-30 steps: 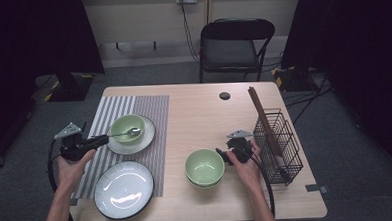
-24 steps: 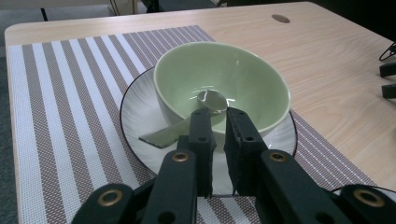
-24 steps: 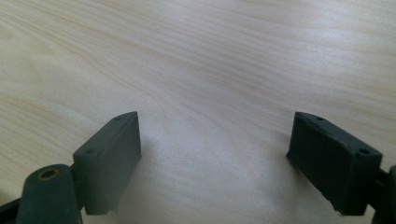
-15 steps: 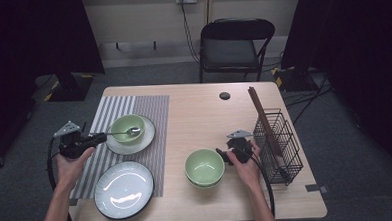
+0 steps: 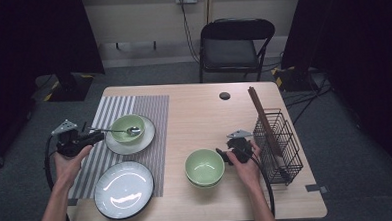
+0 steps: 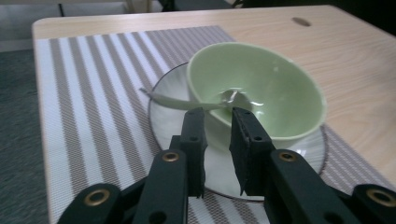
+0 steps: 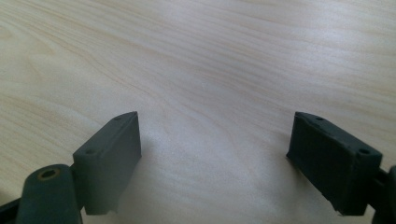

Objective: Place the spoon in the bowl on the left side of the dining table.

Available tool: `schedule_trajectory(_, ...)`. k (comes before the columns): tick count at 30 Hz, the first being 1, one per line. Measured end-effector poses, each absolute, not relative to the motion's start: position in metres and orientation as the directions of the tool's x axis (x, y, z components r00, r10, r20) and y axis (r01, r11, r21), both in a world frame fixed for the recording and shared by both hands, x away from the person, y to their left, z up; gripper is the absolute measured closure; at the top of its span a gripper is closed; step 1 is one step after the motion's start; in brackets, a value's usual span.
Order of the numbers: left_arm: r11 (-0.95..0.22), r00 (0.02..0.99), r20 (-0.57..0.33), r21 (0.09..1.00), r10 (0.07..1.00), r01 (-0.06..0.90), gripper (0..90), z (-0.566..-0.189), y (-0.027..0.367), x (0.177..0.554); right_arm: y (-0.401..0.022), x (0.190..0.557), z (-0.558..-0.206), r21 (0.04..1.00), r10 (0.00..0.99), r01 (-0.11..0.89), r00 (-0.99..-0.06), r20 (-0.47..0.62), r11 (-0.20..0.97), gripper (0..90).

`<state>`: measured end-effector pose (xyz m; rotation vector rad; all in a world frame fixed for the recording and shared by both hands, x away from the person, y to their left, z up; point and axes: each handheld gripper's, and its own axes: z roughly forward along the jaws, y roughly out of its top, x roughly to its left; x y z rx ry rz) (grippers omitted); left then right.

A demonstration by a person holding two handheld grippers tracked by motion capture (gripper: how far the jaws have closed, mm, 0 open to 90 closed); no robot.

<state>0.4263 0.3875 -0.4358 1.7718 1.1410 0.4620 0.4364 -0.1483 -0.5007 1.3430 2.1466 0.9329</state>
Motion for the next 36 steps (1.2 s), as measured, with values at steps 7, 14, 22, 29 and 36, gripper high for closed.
schedule_trajectory(7,-0.117,0.514,-0.188,0.856,0.837,0.504,66.6,-0.433,0.385,0.417,-0.148,0.436,-0.501,0.737,0.902,0.605,-0.432,-0.014,0.301,16.2)
schedule_trajectory(14,-0.158,0.508,-0.147,0.846,0.849,0.509,47.2,-0.436,0.379,0.400,-0.148,0.436,-0.501,0.737,0.902,0.605,-0.432,-0.013,0.301,16.2)
schedule_trajectory(22,-0.165,0.470,-0.156,0.804,0.869,0.572,35.4,-0.458,0.386,0.393,-0.147,0.436,-0.500,0.730,0.905,0.612,-0.425,-0.018,0.302,17.0)
schedule_trajectory(29,-0.189,0.420,-0.112,0.769,0.900,0.610,19.6,-0.472,0.389,0.393,-0.144,0.434,-0.496,0.711,0.904,0.626,-0.427,-0.031,0.320,18.7)
schedule_trajectory(36,-0.189,0.368,-0.096,0.723,0.925,0.664,16.5,-0.481,0.391,0.399,-0.144,0.433,-0.492,0.708,0.906,0.632,-0.422,-0.029,0.317,21.5)
